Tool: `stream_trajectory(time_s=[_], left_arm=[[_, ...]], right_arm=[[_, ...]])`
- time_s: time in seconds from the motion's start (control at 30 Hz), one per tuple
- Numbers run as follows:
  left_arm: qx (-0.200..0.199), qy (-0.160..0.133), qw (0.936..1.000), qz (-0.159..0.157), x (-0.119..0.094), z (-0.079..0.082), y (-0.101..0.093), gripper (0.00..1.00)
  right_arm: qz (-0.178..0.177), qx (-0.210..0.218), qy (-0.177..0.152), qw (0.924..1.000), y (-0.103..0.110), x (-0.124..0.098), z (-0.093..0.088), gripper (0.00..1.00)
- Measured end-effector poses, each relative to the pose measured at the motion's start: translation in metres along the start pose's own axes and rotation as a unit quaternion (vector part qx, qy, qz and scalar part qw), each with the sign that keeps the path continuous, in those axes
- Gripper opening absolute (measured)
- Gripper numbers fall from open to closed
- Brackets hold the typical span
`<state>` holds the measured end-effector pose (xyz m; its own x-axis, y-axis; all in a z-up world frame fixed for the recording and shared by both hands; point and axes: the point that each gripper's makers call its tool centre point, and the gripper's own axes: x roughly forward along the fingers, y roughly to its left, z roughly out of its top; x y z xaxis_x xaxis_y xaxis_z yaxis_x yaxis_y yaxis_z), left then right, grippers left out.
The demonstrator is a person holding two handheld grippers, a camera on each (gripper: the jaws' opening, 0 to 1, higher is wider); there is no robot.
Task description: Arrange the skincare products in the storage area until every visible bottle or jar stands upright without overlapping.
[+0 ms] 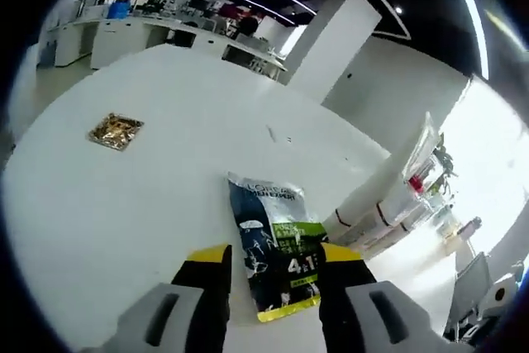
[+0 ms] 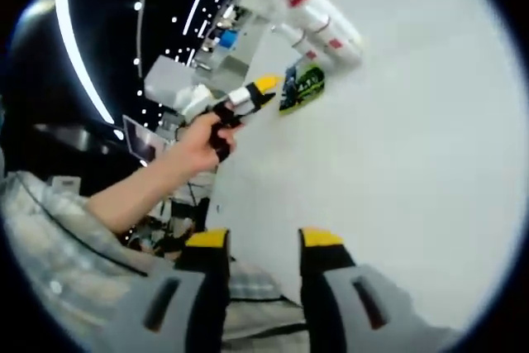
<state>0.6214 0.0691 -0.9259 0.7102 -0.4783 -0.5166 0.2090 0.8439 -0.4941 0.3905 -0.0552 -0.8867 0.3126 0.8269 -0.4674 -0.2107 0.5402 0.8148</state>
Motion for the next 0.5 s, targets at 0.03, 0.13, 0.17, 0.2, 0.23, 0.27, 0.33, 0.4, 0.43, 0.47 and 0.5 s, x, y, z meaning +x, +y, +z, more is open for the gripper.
stream_trajectory(time_s=[0.03,0.13,0.17,0.2,0.23,0.27,0.33,0.4,0.43,0.47,0.5], left_arm=[[0.004,0.0,0.9999,-0.011,0.0,0.0,-0.005,0.4],[0.02,0.015,0.9995,-0.021,0.005,-0.005,-0.006,0.39],[0.019,0.025,0.9992,-0.026,0.007,-0.009,-0.007,0.39],[0.018,0.036,0.9986,-0.033,0.01,-0.014,-0.007,0.4],[0.017,0.044,0.9983,-0.035,0.011,-0.018,-0.007,0.4],[0.019,0.051,0.998,-0.033,0.013,-0.02,-0.004,0.41],[0.027,0.065,0.9972,-0.028,0.016,-0.028,0.0,0.41],[0.028,0.072,0.9967,-0.025,0.017,-0.032,0.002,0.41],[0.034,0.074,0.9964,-0.025,0.018,-0.034,0.002,0.41],[0.041,0.073,0.9962,-0.024,0.019,-0.033,0.002,0.4],[0.046,0.072,0.996,-0.026,0.019,-0.033,0.001,0.4]], right_arm=[[0.0,0.0,0.001,1.0,0.0,0.0,0.001,0.31],[-0.001,0.0,0.004,1.0,-0.001,0.002,0.002,0.31],[0.0,0.0,0.005,1.0,0.0,0.003,0.002,0.31],[0.001,-0.001,0.007,1.0,0.0,0.004,0.002,0.31],[0.001,-0.001,0.007,1.0,0.001,0.004,0.002,0.31],[0.001,0.0,0.008,1.0,0.0,0.005,0.002,0.31],[0.001,0.0,0.009,1.0,0.0,0.005,0.002,0.31],[0.001,0.001,0.011,0.9999,0.0,0.005,0.002,0.31],[0.0,0.001,0.012,0.9999,-0.001,0.004,0.002,0.31],[0.0,0.002,0.012,0.9999,-0.002,0.004,0.002,0.31],[-0.001,0.004,0.011,0.9999,-0.002,0.003,0.002,0.31]])
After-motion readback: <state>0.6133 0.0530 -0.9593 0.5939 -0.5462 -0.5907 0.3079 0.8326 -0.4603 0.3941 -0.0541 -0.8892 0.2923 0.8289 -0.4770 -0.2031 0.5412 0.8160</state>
